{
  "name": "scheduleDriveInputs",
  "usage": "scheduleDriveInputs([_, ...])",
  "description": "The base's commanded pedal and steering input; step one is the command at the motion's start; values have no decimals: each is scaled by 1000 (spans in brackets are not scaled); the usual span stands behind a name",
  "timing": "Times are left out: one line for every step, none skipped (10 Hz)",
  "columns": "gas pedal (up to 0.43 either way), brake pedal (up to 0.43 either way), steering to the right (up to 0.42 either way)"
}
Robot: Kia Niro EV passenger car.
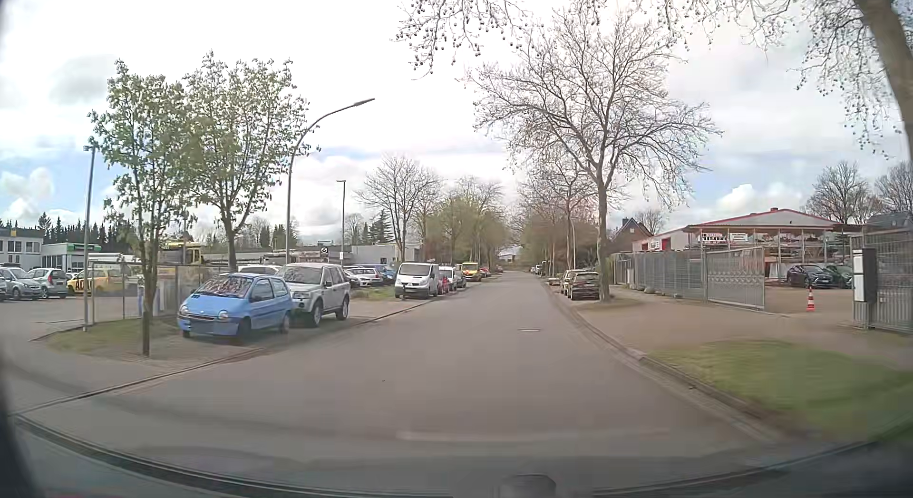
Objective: Follow the waypoints while adhering to traffic rules and regulations
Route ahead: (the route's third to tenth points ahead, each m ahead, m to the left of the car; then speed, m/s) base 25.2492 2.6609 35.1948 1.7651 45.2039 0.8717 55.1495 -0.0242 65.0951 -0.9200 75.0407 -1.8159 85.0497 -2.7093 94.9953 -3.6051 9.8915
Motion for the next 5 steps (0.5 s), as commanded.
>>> scheduleDriveInputs([248, 0, 9])
scheduleDriveInputs([248, 0, 9])
scheduleDriveInputs([248, 0, 8])
scheduleDriveInputs([240, 0, 9])
scheduleDriveInputs([240, 0, 9])
